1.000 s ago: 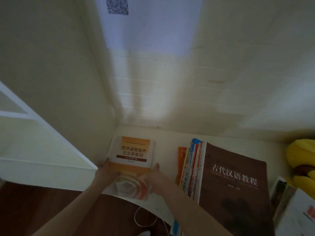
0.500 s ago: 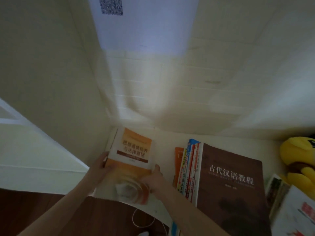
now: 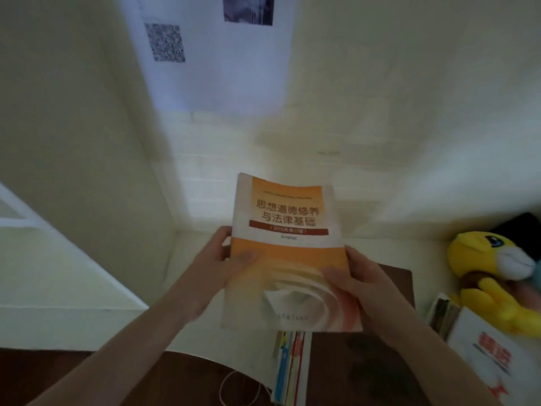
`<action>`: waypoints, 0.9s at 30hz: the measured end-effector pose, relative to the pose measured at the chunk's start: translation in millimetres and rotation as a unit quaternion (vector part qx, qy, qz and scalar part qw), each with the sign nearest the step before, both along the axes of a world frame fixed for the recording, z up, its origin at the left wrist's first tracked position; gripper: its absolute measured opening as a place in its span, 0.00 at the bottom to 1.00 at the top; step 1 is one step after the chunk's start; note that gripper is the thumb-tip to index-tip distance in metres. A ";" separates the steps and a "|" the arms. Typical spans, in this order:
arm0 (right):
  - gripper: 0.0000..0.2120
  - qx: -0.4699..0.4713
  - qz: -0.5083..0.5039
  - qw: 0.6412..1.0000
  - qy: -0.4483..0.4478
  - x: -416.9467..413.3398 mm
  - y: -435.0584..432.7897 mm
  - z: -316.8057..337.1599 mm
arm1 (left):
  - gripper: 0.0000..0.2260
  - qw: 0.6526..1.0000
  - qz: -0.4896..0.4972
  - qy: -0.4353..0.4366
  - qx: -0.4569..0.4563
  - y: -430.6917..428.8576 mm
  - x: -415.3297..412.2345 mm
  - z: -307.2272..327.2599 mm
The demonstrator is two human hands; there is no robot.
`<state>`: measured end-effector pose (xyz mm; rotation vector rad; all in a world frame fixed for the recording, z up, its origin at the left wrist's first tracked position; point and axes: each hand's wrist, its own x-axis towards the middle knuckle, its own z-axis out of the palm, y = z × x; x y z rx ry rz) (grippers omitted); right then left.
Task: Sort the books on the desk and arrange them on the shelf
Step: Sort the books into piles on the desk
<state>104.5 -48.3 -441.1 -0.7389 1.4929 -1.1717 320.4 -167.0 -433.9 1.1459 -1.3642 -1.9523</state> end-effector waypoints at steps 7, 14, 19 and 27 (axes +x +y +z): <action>0.23 0.043 -0.108 0.991 -0.067 -51.2 107.8 -20.2 | 0.12 0.972 -0.194 -0.100 -0.082 59.9 -62.4 -28.9; 0.19 0.044 -0.158 0.977 -0.136 -57.8 154.2 -38.8 | 0.09 0.941 -0.265 -0.161 -0.132 82.0 -86.8 -41.5; 0.31 0.028 -0.187 0.977 -0.102 -69.3 178.9 -50.2 | 0.13 0.929 -0.300 -0.151 -0.158 95.8 -110.3 -39.4; 0.25 -0.011 -0.256 0.961 -0.105 -84.7 216.5 -60.8 | 0.18 0.915 -0.332 -0.134 -0.184 118.4 -155.0 -41.1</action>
